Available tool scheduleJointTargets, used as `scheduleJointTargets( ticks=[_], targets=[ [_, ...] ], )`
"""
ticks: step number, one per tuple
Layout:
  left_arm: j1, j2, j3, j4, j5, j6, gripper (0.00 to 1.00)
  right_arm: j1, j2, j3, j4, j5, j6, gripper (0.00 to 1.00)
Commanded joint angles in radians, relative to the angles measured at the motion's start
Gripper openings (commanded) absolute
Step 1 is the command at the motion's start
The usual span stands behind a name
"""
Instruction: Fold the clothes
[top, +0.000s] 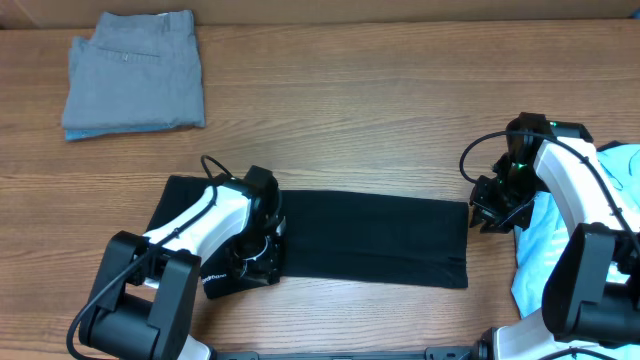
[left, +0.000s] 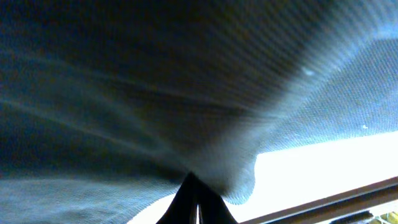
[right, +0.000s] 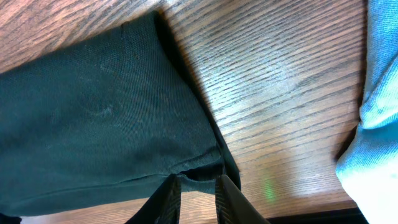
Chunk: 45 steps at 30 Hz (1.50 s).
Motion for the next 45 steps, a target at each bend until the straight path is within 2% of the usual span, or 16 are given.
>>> scheduleJointTargets(
  ticks=[1, 6, 9, 12, 13, 15, 17, 19, 22, 24, 27, 39, 42, 45],
  targets=[
    [0.002, -0.019, 0.034, -0.032, -0.01, -0.023, 0.04, -0.005, -0.026, -0.002, 0.004, 0.003, 0.0, 0.22],
    [0.056, -0.025, 0.169, -0.159, -0.149, -0.023, 0.04, -0.005, -0.026, -0.002, 0.004, 0.003, 0.0, 0.22],
    [0.12, -0.042, 0.267, -0.219, -0.22, -0.048, 0.08, -0.005, -0.026, -0.002, 0.003, 0.003, 0.0, 0.22],
    [0.216, -0.06, 0.359, -0.244, -0.28, -0.076, 0.22, -0.005, -0.026, -0.002, 0.0, 0.002, 0.0, 0.22],
    [0.28, -0.064, 0.399, -0.233, -0.284, -0.078, 0.34, -0.005, -0.026, -0.002, 0.008, -0.013, -0.001, 0.23],
    [0.351, -0.064, 0.426, -0.213, -0.28, -0.077, 0.45, -0.005, -0.026, -0.002, 0.031, -0.059, -0.001, 0.24],
    [0.422, -0.064, 0.428, -0.181, -0.261, -0.07, 0.52, -0.005, -0.026, -0.002, 0.055, -0.14, -0.002, 0.26],
    [0.478, -0.06, 0.418, -0.159, -0.201, -0.013, 0.55, -0.005, -0.028, -0.002, 0.082, -0.213, -0.008, 0.27],
    [0.536, -0.041, 0.391, -0.149, -0.12, 0.057, 0.54, -0.005, -0.046, -0.002, 0.132, -0.336, -0.008, 0.28],
    [0.548, -0.033, 0.364, -0.145, -0.105, 0.063, 0.53, -0.005, -0.063, -0.001, 0.157, -0.389, -0.008, 0.29],
    [0.55, -0.031, 0.291, -0.122, -0.066, 0.093, 0.45, -0.005, -0.109, -0.001, 0.192, -0.465, -0.004, 0.32],
    [0.549, -0.031, 0.13, -0.098, -0.033, 0.091, 0.43, -0.003, -0.178, 0.006, 0.188, -0.469, 0.05, 0.34],
    [0.549, -0.032, 0.1, -0.101, -0.013, 0.092, 0.35, -0.003, -0.178, 0.006, 0.192, -0.47, 0.054, 0.34],
    [0.551, -0.04, 0.093, -0.117, -0.01, 0.103, 0.32, -0.003, -0.178, 0.006, 0.191, -0.47, 0.054, 0.34]
  ],
)
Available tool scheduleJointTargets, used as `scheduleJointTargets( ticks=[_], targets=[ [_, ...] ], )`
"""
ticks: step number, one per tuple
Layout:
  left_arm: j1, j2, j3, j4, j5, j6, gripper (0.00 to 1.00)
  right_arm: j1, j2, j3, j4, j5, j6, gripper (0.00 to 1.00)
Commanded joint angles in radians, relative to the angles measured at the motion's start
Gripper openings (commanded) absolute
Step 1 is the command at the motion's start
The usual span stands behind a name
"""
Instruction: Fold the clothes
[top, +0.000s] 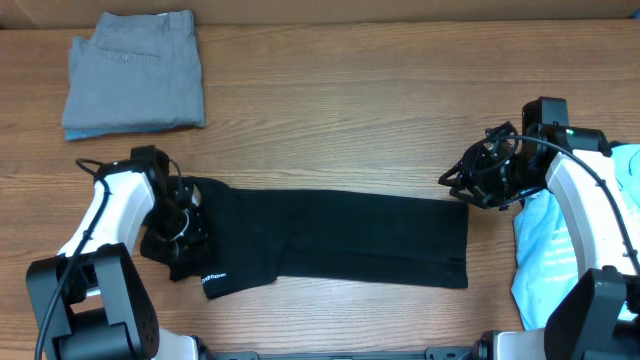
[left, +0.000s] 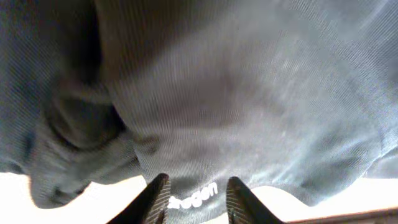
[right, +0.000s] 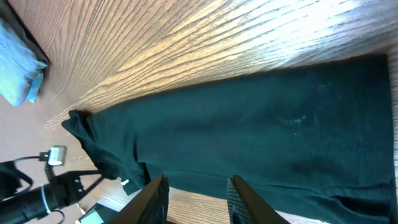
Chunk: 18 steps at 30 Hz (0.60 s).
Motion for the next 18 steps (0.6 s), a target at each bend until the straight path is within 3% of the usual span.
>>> scheduleJointTargets(
  ticks=[1, 8, 12, 18],
  targets=[
    [0.003, -0.014, -0.014, -0.017, 0.034, 0.019, 0.35, -0.003, -0.029, 0.006, 0.001, -0.017, 0.007, 0.34],
    [0.008, -0.183, -0.014, -0.084, 0.06, -0.019, 0.49, -0.003, -0.037, 0.008, -0.002, -0.035, 0.006, 0.34],
    [0.008, -0.29, -0.015, -0.083, 0.045, -0.077, 0.65, -0.003, -0.053, 0.011, 0.011, -0.034, 0.0, 0.34],
    [0.006, -0.311, -0.088, -0.087, 0.075, -0.176, 0.64, -0.003, -0.087, 0.012, 0.062, -0.027, -0.001, 0.35]
  ],
)
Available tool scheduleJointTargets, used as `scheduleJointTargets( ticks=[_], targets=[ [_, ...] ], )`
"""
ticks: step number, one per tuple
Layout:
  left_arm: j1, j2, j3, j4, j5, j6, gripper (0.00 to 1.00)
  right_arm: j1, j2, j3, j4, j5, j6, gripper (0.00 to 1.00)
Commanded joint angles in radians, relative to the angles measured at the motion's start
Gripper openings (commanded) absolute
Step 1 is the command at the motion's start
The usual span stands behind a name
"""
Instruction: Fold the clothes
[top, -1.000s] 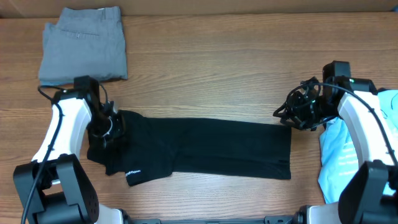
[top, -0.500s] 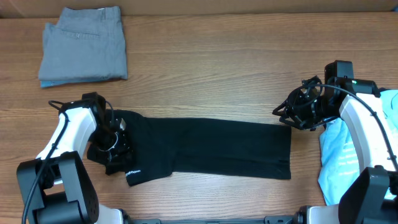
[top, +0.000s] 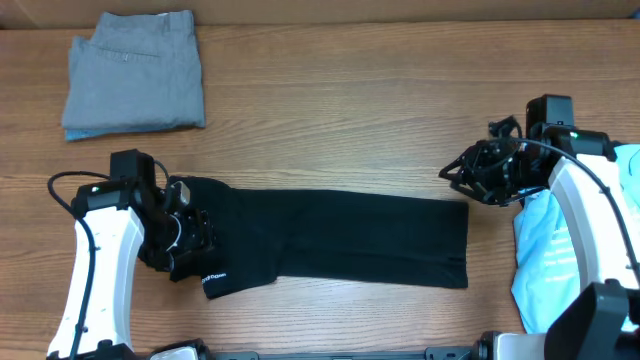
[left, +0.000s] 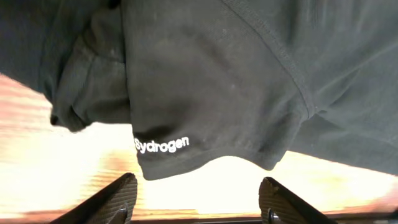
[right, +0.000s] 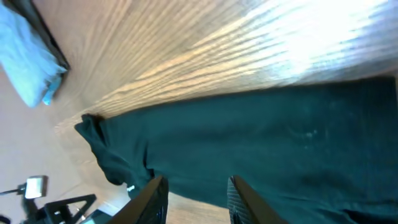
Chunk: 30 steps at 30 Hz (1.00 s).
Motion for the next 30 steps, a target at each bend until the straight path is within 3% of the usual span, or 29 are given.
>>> scheduleJointTargets(
  ticks=[1, 8, 18, 25, 27, 30],
  targets=[
    [0.004, -0.004, -0.084, 0.0, 0.069, -0.096, 0.63, -0.003, -0.044, 0.012, 0.02, -0.011, -0.007, 0.35],
    [-0.003, -0.004, -0.214, 0.056, 0.014, -0.234, 0.53, -0.003, -0.043, 0.012, 0.031, 0.045, -0.007, 0.38],
    [-0.003, -0.002, -0.285, 0.197, -0.056, -0.365, 0.57, -0.003, -0.043, 0.012, 0.042, 0.068, -0.034, 0.38],
    [-0.003, -0.001, -0.338, 0.204, -0.061, -0.376, 0.45, -0.003, -0.043, 0.012, 0.058, 0.075, -0.054, 0.39],
    [-0.003, -0.001, -0.354, 0.203, -0.061, -0.375, 0.3, -0.003, -0.043, 0.012, 0.058, 0.075, -0.058, 0.39],
    [-0.003, -0.002, -0.353, 0.2, -0.06, -0.371, 0.19, -0.003, -0.043, 0.012, 0.058, 0.081, -0.06, 0.39]
  ],
)
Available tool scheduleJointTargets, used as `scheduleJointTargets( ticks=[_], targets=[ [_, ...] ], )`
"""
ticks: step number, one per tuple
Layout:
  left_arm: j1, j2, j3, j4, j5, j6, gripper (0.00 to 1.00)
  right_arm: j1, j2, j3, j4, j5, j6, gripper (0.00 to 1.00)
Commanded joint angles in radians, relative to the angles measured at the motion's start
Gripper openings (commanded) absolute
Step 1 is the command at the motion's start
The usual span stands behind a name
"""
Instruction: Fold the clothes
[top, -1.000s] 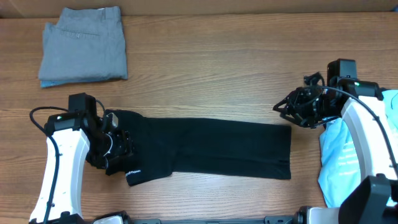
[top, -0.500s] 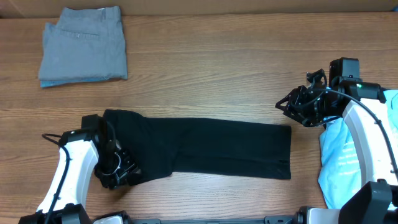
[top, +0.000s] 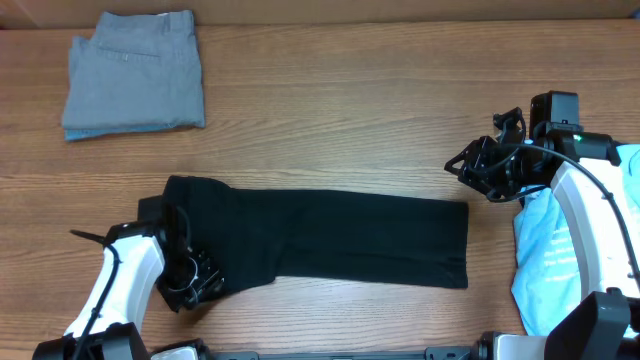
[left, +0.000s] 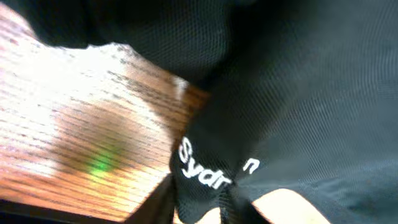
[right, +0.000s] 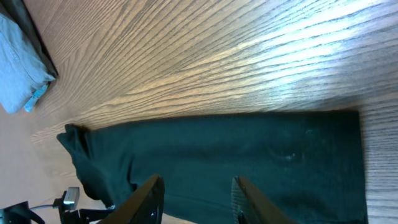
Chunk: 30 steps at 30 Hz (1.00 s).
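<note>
A black garment lies as a long band across the front of the table. My left gripper is at its near left corner. In the left wrist view the left gripper is shut on that corner, with the white lettering just above the fingers. My right gripper hangs open just past the garment's far right corner. In the right wrist view the right gripper holds nothing, and the whole band lies below it.
Folded grey shorts sit at the back left of the wooden table. A light blue cloth lies at the right edge, beside the right arm.
My left gripper was wide open above the lettered corner; it is now down at that corner with its fingers closed on the cloth. The left arm has shifted toward the table's front. The right gripper barely moved.
First my left gripper was shut on cloth a third of the way along the band, and my right gripper was low at the right end. Then both were open, the left at the crumpled left end, the right raised. Now the left grips the lettered corner.
</note>
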Motion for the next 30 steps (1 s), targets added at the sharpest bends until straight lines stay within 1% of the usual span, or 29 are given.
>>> scheduleJointTargets(
  ticks=[1, 4, 8, 10, 14, 19, 26, 28, 30],
  targets=[
    [-0.003, -0.002, -0.008, -0.004, -0.01, -0.009, 0.15, -0.003, -0.023, 0.012, 0.006, 0.015, -0.018, 0.39],
    [-0.002, -0.002, 0.005, -0.005, -0.01, 0.014, 0.09, -0.003, -0.023, 0.012, 0.006, 0.015, -0.018, 0.39],
    [-0.002, -0.002, 0.079, -0.029, -0.011, 0.061, 0.06, -0.003, -0.023, 0.012, 0.005, 0.015, -0.018, 0.4],
    [-0.002, -0.002, 0.127, -0.037, -0.014, 0.094, 0.06, -0.003, -0.023, 0.012, 0.005, 0.015, -0.018, 0.39],
    [-0.002, -0.002, 0.214, -0.021, -0.014, 0.125, 0.08, -0.003, -0.023, 0.012, 0.006, 0.015, -0.018, 0.4],
    [-0.002, -0.002, 0.24, 0.061, -0.01, 0.143, 0.13, -0.003, -0.023, 0.012, 0.008, 0.046, -0.018, 0.4],
    [-0.019, -0.001, 0.239, 0.159, -0.002, 0.142, 0.17, -0.003, -0.023, 0.012, 0.001, 0.068, -0.018, 0.4],
    [-0.026, -0.001, 0.239, 0.161, -0.008, 0.143, 0.23, -0.003, -0.023, 0.012, 0.001, 0.068, -0.018, 0.4],
    [-0.028, -0.001, 0.239, 0.153, -0.03, 0.154, 0.36, -0.003, -0.023, 0.012, 0.001, 0.068, -0.018, 0.4]
  ],
)
